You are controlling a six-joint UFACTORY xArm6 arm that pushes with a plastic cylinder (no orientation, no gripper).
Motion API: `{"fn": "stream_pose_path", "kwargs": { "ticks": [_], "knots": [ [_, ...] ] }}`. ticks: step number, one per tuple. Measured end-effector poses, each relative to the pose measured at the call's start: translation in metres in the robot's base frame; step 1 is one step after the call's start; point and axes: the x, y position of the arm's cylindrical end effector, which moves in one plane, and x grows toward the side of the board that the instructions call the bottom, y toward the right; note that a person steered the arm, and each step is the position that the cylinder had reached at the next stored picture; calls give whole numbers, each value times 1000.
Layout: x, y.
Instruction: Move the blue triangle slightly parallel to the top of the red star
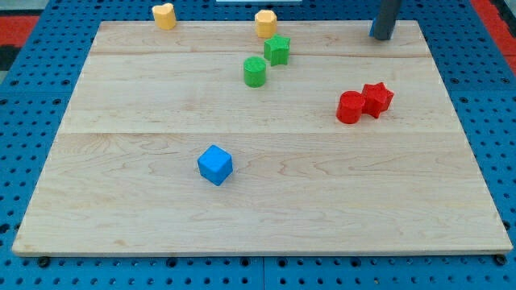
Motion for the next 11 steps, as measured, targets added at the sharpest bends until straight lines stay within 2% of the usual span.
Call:
{"fn": "stream_pose_path", "kwargs": {
  "ticks": [1, 2, 5, 8, 10, 11],
  "knots": [
    [22, 30],
    [5, 63],
    [-32, 41],
    [-39, 19],
    [-14, 19],
    [16, 14]
  ]
}}
